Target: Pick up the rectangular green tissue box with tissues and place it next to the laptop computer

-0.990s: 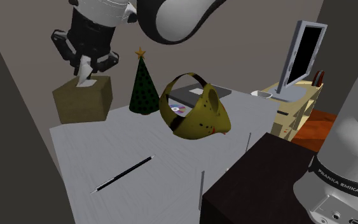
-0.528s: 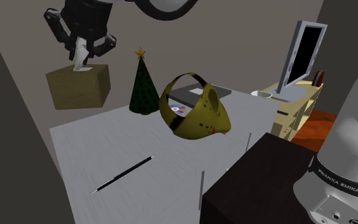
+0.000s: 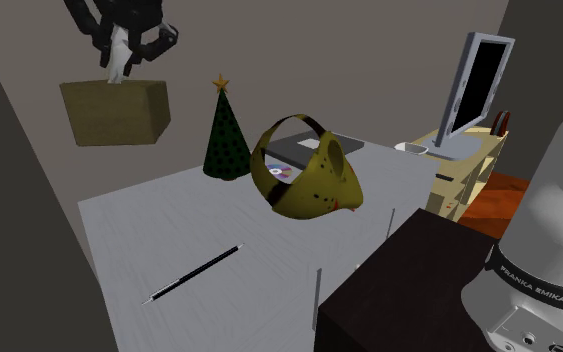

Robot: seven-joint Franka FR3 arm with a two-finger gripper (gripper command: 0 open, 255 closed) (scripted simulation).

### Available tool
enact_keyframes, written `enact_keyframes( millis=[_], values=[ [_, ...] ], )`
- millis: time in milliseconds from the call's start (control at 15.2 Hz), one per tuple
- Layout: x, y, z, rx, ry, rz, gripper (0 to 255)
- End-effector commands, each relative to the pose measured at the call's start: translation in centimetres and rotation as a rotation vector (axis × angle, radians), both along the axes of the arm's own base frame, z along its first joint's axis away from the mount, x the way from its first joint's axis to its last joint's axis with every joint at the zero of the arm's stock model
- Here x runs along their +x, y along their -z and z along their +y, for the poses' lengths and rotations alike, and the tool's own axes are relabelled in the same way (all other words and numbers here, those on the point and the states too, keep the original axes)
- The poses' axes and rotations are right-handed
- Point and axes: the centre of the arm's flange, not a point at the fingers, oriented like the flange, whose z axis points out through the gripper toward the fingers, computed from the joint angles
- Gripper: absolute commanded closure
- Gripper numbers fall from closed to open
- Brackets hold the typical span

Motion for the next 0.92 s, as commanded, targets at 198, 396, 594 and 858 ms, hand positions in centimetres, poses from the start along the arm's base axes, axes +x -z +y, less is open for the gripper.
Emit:
enact_keyframes(
  millis=[198,396,594,858],
  values=[
    [-1.2,-0.4,-5.1,0.000,0.000,0.000,255],
    [-2.1,-0.5,-9.0,0.000,0.000,0.000,255],
    [-3.0,-0.5,-12.8,0.000,0.000,0.000,255],
    [-4.2,-0.5,-18.0,0.000,0.000,0.000,255]
  ],
)
